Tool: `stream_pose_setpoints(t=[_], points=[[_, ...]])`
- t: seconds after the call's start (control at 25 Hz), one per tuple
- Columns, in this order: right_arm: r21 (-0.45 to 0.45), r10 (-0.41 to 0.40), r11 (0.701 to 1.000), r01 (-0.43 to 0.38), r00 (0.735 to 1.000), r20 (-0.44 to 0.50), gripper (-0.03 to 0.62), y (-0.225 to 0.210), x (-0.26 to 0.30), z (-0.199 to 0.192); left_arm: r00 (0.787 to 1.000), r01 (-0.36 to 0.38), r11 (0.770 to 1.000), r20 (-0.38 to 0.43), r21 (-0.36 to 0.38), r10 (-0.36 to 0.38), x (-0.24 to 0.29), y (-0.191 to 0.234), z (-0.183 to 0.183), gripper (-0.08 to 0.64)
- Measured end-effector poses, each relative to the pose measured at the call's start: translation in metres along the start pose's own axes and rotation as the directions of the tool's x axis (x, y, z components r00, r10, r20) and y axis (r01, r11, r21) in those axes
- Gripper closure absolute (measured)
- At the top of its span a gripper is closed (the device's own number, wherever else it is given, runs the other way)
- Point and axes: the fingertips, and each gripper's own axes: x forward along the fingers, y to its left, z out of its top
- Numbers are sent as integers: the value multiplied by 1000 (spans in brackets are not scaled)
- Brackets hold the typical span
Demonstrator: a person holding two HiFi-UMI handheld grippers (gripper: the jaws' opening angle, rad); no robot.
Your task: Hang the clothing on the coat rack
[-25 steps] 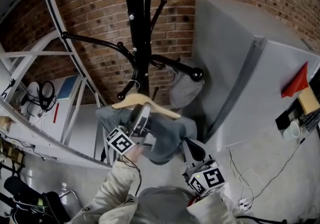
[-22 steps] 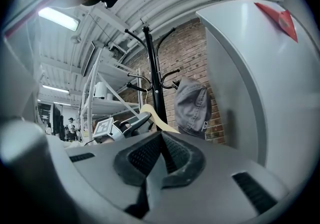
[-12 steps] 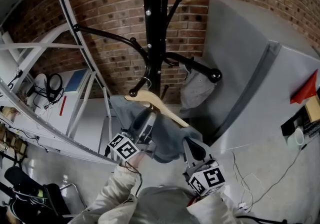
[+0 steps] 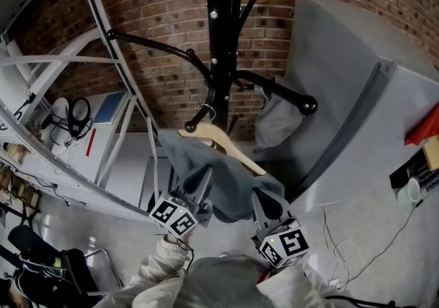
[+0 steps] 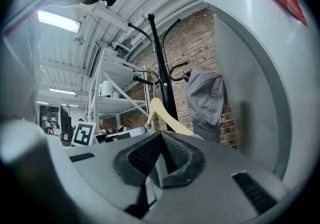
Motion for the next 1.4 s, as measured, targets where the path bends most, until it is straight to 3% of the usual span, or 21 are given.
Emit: stream_pose_setpoints(t=[0.2,0.4,0.72,0.92,1.28,1.4], points=[[-5,9,1000,-9,1000,-10,569,2,3,-1,998,-64,990,-15,126,67,-18,-4,-5,549],[-5,25,1000,-25,1000,-18,569,5,3,-2,986,-138,935,-46,328,162,-31,-20,-5,552],[4,59,998,-59,997,-42,569,14,-10,-11,981,-158,934,-60,321,186,-46,-34,-18,552],[20,54,998,-53,997,-58,569,12,-27,-19,977,-155,899,-71,409,201,-51,-54,-26,552],[28,37,999,-36,999,-39,569,27,-42,-20,979,-126,927,-107,353,174,-70,-67,-38,552],[26,29,999,-28,999,-38,569,44,-43,-20,969,-132,936,-157,327,192,-85,-66,-37,552]])
